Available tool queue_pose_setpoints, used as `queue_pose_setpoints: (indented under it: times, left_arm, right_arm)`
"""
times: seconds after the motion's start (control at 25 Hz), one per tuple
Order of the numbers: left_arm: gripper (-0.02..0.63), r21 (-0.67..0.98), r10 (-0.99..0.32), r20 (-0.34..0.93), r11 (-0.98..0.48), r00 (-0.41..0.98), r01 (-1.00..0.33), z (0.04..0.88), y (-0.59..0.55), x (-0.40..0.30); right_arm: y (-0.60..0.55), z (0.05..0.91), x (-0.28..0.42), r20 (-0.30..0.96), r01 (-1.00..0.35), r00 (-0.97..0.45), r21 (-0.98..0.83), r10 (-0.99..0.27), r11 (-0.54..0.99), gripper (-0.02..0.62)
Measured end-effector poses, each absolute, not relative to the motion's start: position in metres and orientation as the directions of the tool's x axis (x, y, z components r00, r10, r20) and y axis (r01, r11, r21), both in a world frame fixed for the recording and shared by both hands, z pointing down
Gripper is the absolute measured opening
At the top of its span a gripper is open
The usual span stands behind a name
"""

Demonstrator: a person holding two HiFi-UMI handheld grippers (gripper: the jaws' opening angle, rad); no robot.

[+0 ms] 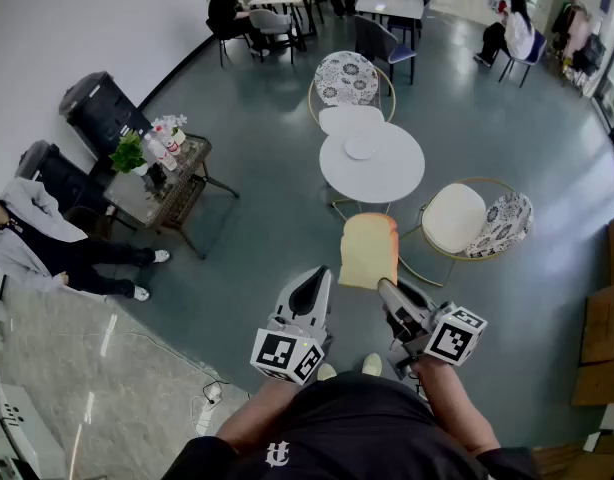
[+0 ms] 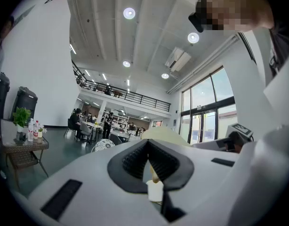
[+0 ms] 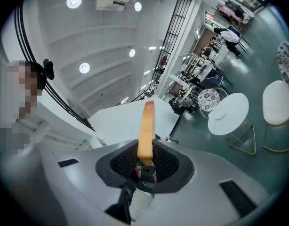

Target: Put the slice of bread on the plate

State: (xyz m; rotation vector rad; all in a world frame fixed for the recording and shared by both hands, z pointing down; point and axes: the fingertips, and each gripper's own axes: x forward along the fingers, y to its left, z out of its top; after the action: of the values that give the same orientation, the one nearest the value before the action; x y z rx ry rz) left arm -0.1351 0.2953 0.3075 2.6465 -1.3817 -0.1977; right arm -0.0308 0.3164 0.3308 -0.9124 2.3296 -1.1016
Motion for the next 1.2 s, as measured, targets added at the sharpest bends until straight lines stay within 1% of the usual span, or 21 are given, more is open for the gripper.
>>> queue_pose_setpoints:
  times: [0.92, 1.08, 1.2]
  left_arm:
    - [0.003, 0.173, -0.820, -0.039, -0.568, 0.571, -0.805, 0.312, 0.300, -0.126]
    - [0.004, 0.171, -0.823, -0.035, -0.564, 0.567, -0.808, 0.314, 0.300, -0.114]
    - [0.003, 0.173, -0.826, -0.035, -0.559, 0.562, -0.811, 0.313, 0.302, -0.110]
  right_arm:
    - [0.319, 0.331, -0.022, -0.087, -0.386, -0.701, -0.788, -0.708, 0.479, 0.083]
    - [0.319, 0.330, -0.013, -0.114, -0.344, -0.709, -0.807, -0.696, 0.481, 0.084]
    - [0.320, 0.327, -0.006, -0.117, -0.344, -0.704, -0.806, -0.700, 0.481, 0.084]
